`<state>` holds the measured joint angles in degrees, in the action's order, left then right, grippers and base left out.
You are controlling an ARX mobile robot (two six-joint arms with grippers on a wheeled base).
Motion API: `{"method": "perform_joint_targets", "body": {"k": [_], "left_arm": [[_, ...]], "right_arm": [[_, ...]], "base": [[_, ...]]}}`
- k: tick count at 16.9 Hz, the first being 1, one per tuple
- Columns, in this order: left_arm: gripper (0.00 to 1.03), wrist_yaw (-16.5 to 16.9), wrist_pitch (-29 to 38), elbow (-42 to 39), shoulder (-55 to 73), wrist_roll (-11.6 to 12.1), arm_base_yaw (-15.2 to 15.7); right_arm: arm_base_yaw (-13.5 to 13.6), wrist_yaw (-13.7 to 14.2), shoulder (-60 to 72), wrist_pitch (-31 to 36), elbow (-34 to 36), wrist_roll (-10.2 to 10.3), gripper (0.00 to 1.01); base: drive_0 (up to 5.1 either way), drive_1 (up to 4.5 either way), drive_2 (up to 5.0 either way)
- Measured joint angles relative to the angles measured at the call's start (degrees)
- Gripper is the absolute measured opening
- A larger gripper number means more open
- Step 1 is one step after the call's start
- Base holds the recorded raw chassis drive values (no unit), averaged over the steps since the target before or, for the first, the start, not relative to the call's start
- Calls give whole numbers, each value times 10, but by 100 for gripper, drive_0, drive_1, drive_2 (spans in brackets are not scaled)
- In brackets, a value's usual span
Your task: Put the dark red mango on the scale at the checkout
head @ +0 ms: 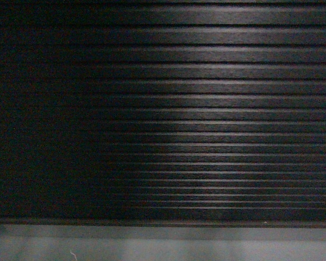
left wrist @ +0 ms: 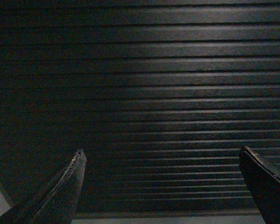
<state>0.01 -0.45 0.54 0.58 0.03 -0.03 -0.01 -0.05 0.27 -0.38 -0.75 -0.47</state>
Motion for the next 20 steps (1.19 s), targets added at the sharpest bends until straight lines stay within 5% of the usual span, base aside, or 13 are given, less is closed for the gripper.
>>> {"method": "perform_joint_targets", "body": {"k": [20], "left_arm": [[98, 0, 2, 0, 0, 0, 0]], "right_arm": [[0, 1, 0, 2, 0, 1, 98]], "base": [[0, 0, 0]]}}
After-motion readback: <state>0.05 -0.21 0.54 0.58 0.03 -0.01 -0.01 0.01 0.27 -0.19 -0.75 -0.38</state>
